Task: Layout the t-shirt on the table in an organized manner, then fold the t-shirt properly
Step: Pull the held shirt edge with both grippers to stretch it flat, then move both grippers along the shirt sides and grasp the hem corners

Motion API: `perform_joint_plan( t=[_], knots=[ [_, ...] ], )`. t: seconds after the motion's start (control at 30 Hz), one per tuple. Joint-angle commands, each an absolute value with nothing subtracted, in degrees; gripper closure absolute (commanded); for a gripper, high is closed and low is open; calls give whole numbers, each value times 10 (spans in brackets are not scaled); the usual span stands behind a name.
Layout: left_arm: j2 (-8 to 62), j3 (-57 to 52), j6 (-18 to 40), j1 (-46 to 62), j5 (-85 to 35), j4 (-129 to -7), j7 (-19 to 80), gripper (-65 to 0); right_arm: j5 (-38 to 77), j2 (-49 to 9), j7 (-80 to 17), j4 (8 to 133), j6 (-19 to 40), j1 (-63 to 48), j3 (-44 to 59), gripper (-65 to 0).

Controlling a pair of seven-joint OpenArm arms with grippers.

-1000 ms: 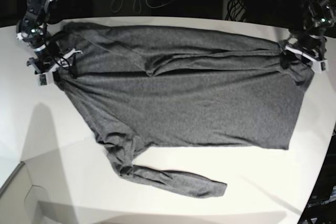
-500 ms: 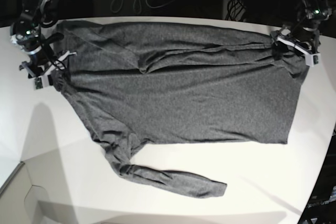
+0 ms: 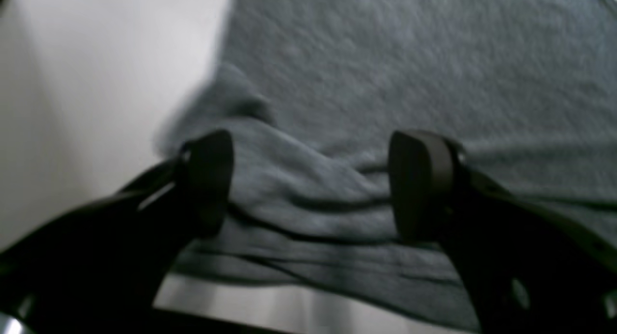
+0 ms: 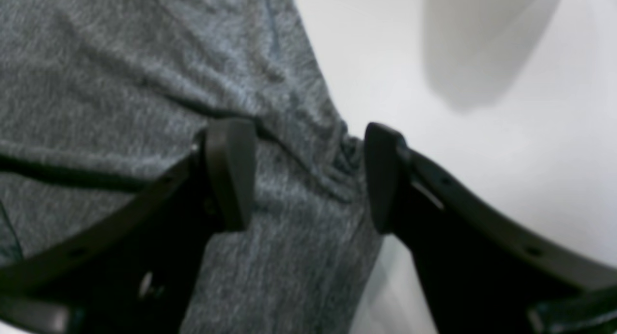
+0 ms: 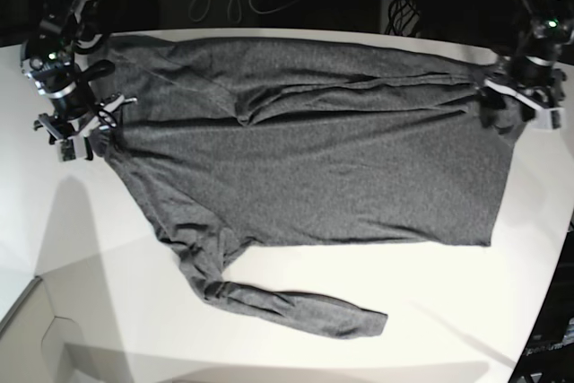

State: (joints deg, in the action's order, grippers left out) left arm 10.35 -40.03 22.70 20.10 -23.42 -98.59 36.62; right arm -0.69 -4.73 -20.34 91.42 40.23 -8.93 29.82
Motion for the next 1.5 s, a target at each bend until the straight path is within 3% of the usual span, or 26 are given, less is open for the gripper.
perform_joint_plan(
  t=[0.0, 0.2, 0.5, 0.63, 0.9, 1.2, 1.27, 1.47],
  knots=[
    [112, -407, 228, 185, -241, -998, 352, -485, 3, -53, -190, 924, 400, -84, 298, -365],
    [152, -415, 227, 63, -234, -912, 352, -485, 3, -52, -190, 923, 400, -80, 298, -365],
    [213, -334, 227, -208, -149, -553, 339, -485, 0, -53, -190, 922, 400, -84, 290, -365],
    [211, -320, 228, -302, -70, -394, 254, -485, 0, -53, -190, 923, 400, -85, 292, -365],
    [210, -212, 223, -388, -41, -172, 89, -485, 0, -56, -190, 923, 400, -94, 293, -365],
    [209, -207, 189, -388, -40, -154, 66, -479, 0, -57, -190, 922, 400, -90, 290, -365],
    [209, -206, 189, -388, -40, -153, 66, -447, 0, -56, -190, 922, 400, -77, 289, -365],
    [210, -210, 189, -388, -40, -153, 65, -209, 0, -57, -193, 911, 400, -22, 262, -365]
  ],
)
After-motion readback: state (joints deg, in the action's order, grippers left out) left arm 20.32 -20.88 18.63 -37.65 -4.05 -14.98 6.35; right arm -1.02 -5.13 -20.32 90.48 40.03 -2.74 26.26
